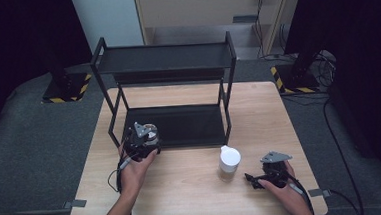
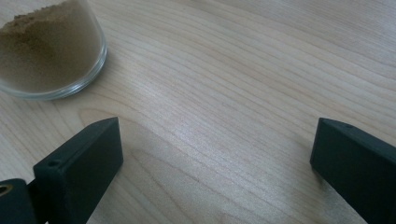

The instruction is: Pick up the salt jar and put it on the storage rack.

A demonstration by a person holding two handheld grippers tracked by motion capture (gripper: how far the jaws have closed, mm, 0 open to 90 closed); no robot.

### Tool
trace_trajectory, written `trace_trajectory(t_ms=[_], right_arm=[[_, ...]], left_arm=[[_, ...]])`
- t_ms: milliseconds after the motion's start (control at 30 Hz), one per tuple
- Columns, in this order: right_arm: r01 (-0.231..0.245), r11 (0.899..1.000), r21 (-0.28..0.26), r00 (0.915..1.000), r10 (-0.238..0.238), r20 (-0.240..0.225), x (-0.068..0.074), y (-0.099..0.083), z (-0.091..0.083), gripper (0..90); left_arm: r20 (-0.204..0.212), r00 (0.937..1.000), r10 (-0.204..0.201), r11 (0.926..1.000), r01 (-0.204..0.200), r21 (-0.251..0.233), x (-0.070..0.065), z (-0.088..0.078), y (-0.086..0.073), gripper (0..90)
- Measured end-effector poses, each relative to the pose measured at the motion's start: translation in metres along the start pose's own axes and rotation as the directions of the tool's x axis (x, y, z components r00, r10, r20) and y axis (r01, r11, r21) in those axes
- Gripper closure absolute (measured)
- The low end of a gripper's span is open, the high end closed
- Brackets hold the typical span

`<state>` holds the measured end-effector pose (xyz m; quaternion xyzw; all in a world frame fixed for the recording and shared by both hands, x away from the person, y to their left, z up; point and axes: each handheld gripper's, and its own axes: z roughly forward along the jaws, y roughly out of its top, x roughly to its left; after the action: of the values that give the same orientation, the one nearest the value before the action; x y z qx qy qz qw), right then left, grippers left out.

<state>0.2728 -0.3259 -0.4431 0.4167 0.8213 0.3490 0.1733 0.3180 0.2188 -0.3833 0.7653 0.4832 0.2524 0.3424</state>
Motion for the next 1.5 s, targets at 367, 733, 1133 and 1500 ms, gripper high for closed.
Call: trace_trajectory(t_ms=[367, 733, 1133, 1500], right_arm=[[0.001, 1.000, 0.000, 1.0000, -0.001, 0.000, 0.000, 0.000, 0.000, 2.9], [0.002, 1.000, 0.000, 1.0000, -0.002, -0.002, -0.001, 0.000, 0.000, 2.8], [0.003, 1.000, 0.000, 1.0000, -0.003, -0.002, -0.001, 0.000, 0.000, 2.8], [0.003, 1.000, 0.000, 1.0000, -0.003, -0.002, -0.001, 0.000, 0.000, 2.8]], left_arm=[[-0.010, 0.9999, -0.013, 0.9999, 0.013, -0.003, 0.008, 0.019, 0.012, 30.0], [-0.022, 0.9996, -0.016, 0.9999, 0.016, 0.002, 0.008, 0.039, 0.018, 30.0], [-0.034, 0.9992, -0.022, 0.9997, 0.023, 0.011, 0.007, 0.054, 0.019, 30.0], [-0.036, 0.9991, -0.020, 0.9997, 0.020, 0.014, 0.006, 0.060, 0.019, 30.0]])
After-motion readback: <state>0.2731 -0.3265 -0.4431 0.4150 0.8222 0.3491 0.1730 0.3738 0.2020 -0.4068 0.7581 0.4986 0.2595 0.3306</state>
